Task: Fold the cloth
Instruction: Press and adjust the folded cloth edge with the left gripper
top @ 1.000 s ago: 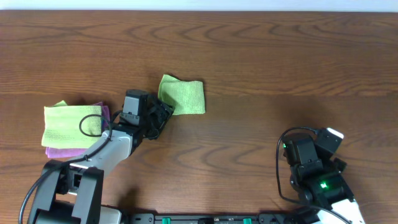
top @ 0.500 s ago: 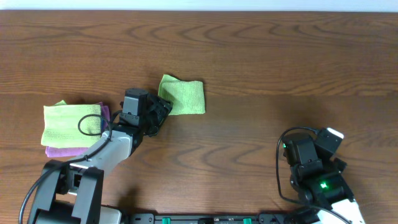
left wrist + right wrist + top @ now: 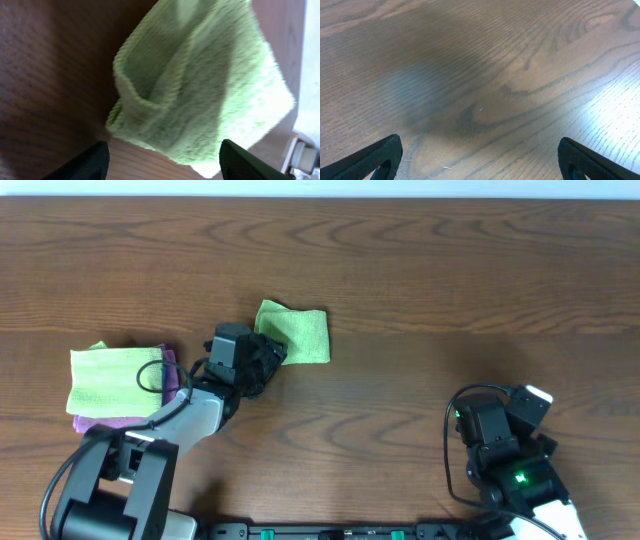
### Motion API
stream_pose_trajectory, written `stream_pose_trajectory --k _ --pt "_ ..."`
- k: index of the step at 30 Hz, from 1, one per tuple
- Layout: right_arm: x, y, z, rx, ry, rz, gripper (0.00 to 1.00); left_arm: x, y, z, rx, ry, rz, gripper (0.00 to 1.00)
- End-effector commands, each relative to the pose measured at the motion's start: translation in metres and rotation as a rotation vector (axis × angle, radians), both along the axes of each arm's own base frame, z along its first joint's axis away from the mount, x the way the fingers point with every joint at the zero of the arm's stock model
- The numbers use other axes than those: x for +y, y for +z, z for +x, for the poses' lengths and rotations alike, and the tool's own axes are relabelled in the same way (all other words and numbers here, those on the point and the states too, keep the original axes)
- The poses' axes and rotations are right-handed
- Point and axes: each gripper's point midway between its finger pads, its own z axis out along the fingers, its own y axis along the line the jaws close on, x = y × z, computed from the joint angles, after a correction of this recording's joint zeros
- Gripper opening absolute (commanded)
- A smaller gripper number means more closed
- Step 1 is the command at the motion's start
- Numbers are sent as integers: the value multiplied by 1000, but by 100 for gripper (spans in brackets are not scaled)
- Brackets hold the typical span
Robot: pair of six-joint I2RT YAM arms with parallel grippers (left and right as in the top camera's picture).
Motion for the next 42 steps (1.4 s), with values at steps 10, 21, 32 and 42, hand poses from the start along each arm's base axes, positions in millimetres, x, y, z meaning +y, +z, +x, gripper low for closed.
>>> stream_pose_trajectory --k 10,21,32,42 --pt "-4 1 -1 -14 -26 -10 99 9 -19 -3 40 40 48 71" --pt "-4 2 -1 -14 -26 -9 99 18 -24 -1 36 76 91 71" --pt "-4 1 -1 -14 -26 -10 99 7 -37 2 34 79 85 70" --pt "-4 1 -1 -14 -26 -10 99 8 -39 1 40 80 89 29"
